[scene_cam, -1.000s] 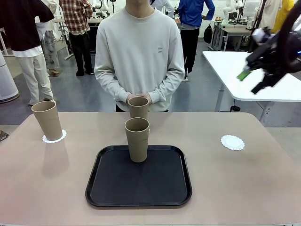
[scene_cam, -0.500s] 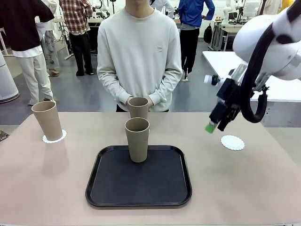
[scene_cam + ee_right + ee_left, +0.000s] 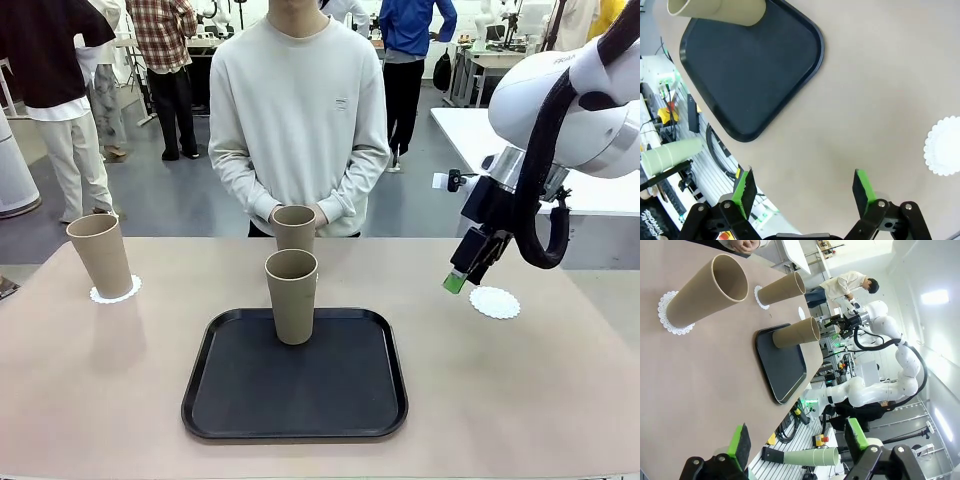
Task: Place coasters on the table and set cups on them.
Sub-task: Take one Reusable plastic cup from the Flat Tray and place it on a coaster set by the human.
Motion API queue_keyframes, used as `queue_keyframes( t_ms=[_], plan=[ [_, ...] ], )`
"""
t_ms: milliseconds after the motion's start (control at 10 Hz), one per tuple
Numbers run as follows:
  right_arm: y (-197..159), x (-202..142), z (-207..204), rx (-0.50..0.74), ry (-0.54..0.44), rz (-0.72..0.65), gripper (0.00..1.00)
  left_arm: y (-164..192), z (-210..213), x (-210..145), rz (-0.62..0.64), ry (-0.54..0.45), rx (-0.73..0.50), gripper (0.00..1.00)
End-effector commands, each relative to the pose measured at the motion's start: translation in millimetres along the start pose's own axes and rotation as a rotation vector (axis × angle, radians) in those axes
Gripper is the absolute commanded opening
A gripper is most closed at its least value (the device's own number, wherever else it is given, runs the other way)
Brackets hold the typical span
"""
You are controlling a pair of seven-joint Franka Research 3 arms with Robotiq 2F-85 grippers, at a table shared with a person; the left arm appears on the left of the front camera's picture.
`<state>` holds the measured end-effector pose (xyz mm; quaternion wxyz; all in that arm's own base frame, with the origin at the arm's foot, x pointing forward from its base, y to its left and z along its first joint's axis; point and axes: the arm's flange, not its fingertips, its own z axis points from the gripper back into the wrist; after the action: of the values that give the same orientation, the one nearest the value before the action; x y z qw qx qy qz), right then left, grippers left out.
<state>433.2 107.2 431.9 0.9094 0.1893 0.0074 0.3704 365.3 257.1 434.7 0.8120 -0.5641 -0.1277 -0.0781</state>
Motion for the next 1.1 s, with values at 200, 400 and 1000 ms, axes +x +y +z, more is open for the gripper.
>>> queue_keyframes(
  t_ms=[200, 400, 1000],
  plan=[
    [-8, 6, -2, -0.008, -0.174, 0.266, 1.00, -1, 2, 0, -0.001, -0.006, -0.002, 1.00],
    [-8, 37, -25, 0.049, -0.350, 0.584, 1.00, -1, 2, 0, -0.001, -0.006, -0.002, 1.00],
    [-40, 72, -66, 0.395, -0.661, 0.854, 1.00, -1, 2, 0, -0.001, -0.006, -0.002, 1.00]
  ],
)
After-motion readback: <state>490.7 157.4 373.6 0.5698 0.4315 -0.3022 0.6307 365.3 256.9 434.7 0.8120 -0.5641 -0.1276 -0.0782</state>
